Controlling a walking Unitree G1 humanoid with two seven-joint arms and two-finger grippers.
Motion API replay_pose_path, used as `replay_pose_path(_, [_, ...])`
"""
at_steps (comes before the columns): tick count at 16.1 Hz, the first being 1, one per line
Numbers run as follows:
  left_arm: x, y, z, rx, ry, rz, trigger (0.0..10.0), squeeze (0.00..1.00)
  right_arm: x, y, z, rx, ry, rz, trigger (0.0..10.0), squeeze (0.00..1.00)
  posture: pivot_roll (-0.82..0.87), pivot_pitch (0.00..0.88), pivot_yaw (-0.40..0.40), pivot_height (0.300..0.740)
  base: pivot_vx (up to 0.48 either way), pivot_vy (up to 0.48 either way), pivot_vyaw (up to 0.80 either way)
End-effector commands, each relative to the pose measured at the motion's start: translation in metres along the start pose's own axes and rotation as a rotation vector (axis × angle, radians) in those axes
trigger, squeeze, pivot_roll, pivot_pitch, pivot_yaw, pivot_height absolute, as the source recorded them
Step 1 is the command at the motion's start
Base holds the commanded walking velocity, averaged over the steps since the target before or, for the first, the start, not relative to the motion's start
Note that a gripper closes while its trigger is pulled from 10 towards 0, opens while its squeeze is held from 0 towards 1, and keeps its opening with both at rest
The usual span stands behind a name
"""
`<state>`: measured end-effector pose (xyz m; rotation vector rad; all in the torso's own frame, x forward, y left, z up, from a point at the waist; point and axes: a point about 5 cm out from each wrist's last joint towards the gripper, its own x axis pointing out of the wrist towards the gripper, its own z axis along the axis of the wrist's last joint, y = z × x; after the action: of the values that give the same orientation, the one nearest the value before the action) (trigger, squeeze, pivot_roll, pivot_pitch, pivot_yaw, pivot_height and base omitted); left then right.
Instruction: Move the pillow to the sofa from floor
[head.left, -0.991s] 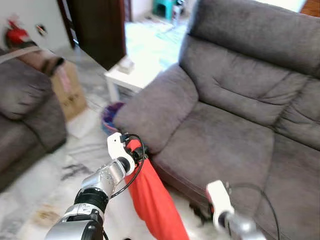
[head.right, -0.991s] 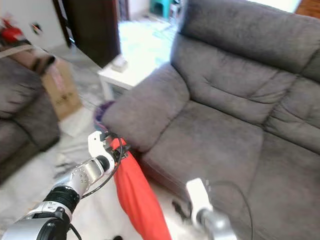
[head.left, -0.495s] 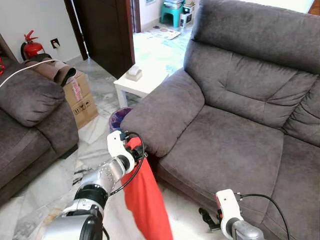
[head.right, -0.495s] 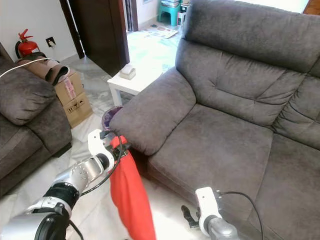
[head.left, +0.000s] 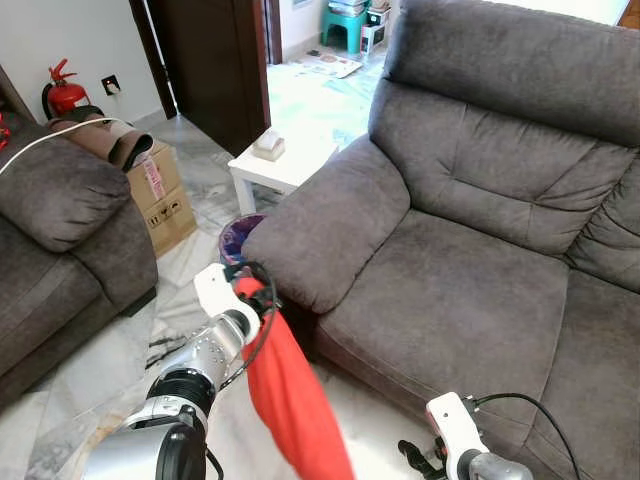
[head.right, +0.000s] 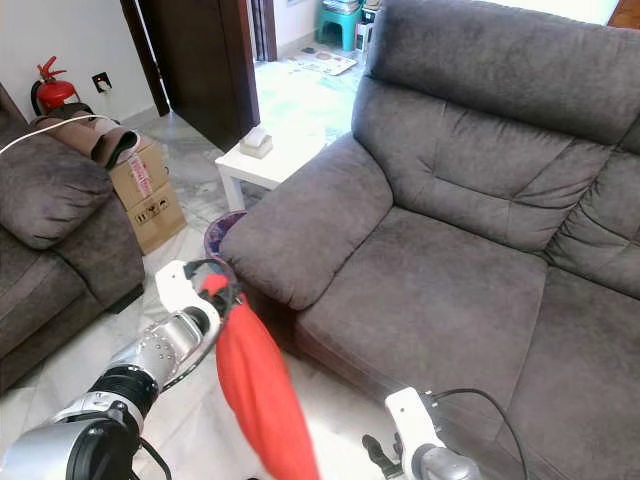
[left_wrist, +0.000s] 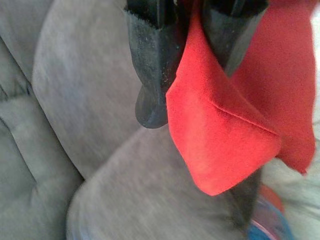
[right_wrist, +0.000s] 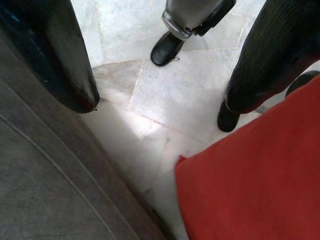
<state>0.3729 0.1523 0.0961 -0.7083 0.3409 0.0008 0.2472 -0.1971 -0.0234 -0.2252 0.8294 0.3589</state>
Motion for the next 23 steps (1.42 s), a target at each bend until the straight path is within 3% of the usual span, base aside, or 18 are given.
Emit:
replay_pose_path(1, [0.003,-0.015,0.034,-0.007,-0.147,-0.026,10.0,0.00,-0.001,0.004,-0.004,-0.003,0.015,0.024,10.0,0.00,0.04,0.113,0.020,0.740,0.000,0.000,0.00])
replay_pose_path(4, [0.003,-0.013,0.040,-0.018,-0.190,0.028,10.0,0.00,-0.002,0.009,-0.003,-0.032,0.018,0.080,10.0,0.00,0.04,0.118,0.023,0.740,0.000,0.000,0.00])
replay_pose_path(11, [0.004,-0.015,0.040,-0.027,-0.199,0.067,10.0,0.00,-0.022,0.035,-0.001,-0.281,0.010,0.387,10.0,0.00,0.03,0.129,0.027,0.740,0.000,0.000,0.00])
replay_pose_path(18, [0.008,-0.027,0.032,-0.077,-0.158,0.034,10.0,0.00,-0.003,0.049,0.013,-0.222,0.000,0.238,10.0,0.00,0.04,0.120,0.028,0.740,0.000,0.000,0.00])
replay_pose_path(21, [0.010,-0.038,0.033,-0.104,-0.150,-0.001,10.0,0.00,-0.002,0.051,0.015,-0.201,-0.007,0.228,10.0,0.00,0.04,0.117,0.033,0.740,0.000,0.000,0.00])
replay_pose_path(23, [0.012,-0.054,0.038,-0.163,-0.156,-0.066,10.0,0.00,-0.002,0.054,0.012,-0.197,0.002,0.237,10.0,0.00,0.04,0.119,0.036,0.740,0.000,0.000,0.00])
